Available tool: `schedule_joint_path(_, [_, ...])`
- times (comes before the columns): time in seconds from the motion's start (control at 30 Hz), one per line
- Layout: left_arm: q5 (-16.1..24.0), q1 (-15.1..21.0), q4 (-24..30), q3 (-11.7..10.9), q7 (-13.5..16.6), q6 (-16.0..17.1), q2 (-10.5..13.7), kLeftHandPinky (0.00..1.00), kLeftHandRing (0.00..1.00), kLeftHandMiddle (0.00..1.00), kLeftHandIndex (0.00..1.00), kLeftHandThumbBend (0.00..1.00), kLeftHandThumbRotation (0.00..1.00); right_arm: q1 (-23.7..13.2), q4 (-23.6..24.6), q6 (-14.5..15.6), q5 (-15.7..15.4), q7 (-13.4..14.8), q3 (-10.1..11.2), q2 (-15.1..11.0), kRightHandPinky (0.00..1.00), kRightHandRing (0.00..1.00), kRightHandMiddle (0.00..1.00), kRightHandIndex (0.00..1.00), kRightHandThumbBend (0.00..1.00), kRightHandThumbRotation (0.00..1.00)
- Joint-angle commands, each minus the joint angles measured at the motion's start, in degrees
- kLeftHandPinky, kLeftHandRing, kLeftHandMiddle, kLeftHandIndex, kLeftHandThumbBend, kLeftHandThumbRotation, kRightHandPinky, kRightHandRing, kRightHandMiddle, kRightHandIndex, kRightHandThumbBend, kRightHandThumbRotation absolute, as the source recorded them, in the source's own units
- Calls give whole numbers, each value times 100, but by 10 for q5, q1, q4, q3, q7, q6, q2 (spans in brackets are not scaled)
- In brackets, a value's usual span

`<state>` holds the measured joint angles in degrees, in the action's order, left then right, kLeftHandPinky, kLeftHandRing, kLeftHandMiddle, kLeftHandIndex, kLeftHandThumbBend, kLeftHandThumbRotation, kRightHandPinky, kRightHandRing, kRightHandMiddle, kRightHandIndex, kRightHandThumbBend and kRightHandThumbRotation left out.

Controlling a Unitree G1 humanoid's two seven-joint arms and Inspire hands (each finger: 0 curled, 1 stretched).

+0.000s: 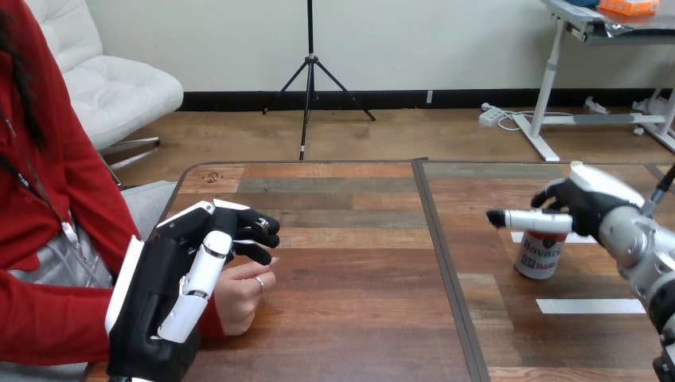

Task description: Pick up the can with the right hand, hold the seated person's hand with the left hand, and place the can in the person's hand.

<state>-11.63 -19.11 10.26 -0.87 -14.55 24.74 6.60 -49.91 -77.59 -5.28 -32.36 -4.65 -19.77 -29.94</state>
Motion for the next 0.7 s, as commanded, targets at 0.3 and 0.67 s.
schedule_joint_path(0.3, [-5, 22, -1, -4, -5, 11, -3, 48, 56, 57, 49, 27, 69, -16, 9, 8, 4, -18, 3, -10, 73, 83, 85, 83, 100, 78])
schedule_joint_path(0.67, [-10, 21, 1, -6, -8, 7, -4, 48, 56, 57, 49, 26, 68, -16, 9, 13, 7, -28, 6, -11, 77, 87, 88, 85, 100, 71])
